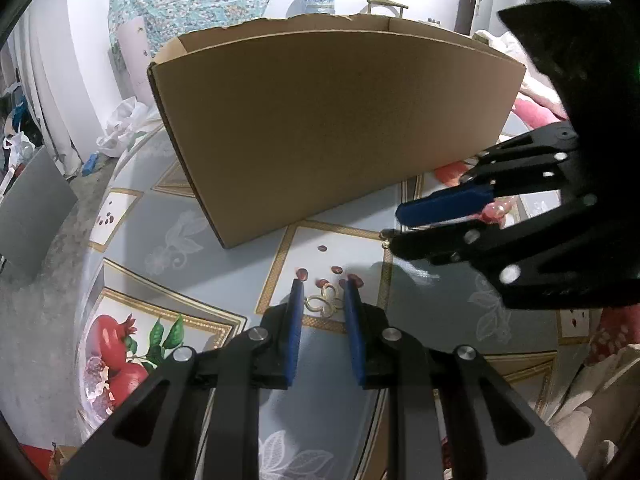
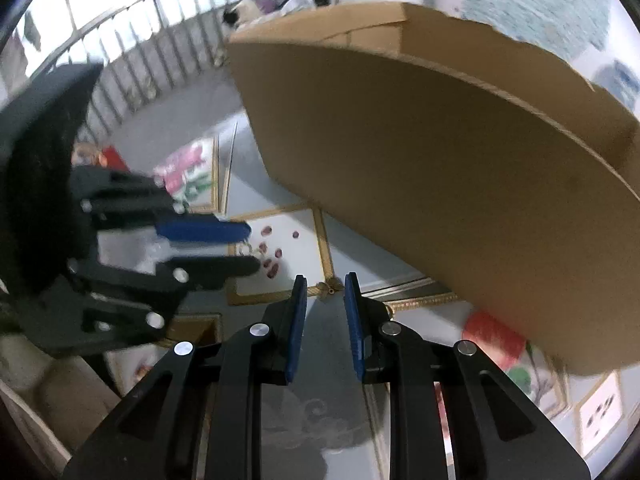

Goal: Organize jewelry

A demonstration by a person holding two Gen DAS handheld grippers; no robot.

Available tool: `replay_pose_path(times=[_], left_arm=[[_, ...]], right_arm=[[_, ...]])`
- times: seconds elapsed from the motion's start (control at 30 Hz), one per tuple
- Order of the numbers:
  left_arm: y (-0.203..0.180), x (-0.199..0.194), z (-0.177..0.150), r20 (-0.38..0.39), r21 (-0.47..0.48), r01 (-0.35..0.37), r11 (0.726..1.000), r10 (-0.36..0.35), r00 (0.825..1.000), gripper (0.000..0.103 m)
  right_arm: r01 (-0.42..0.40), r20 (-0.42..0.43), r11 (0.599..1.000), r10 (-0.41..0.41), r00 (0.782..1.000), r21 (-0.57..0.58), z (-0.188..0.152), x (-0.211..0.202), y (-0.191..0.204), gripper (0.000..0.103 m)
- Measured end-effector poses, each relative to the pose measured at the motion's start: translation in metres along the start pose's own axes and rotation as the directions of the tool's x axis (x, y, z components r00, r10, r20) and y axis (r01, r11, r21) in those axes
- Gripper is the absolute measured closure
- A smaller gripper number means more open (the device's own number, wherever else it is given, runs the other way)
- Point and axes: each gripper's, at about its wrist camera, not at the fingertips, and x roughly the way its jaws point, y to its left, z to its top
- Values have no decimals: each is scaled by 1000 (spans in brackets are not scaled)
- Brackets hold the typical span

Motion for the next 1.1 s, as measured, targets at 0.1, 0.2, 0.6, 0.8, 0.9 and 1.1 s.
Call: replay_pose_path(times=[0.1, 0.2, 0.6, 0.8, 0.9, 1.1], left_arm=[[2, -2, -3, 3, -3, 5, 1000, -5, 1000, 83], [2, -2, -3, 3, -6, 11, 1000, -11, 1000, 83], [5, -1, -2, 13, -9, 12, 1000, -12, 1000, 83], [6, -2, -3, 16, -12, 16, 1000, -16, 1000, 83], [6, -5, -3, 24, -13, 21, 1000, -21, 999, 83], [6, -16, -2, 42, -11, 11, 1000, -10, 999, 83]], right_arm=[[5, -3, 998, -5, 1000, -57, 0, 3, 1, 81], [-8, -13, 996, 7, 1000, -92, 3, 5, 0, 81], [-44, -32, 991, 40, 999, -130, 8, 9, 3, 93], [-40, -12, 994, 39, 999, -106, 1, -1, 0, 93], [-27, 9, 995, 28, 1000, -95, -3, -15, -7, 93], [-9, 69, 997, 14, 998, -71, -6, -43, -5, 93]])
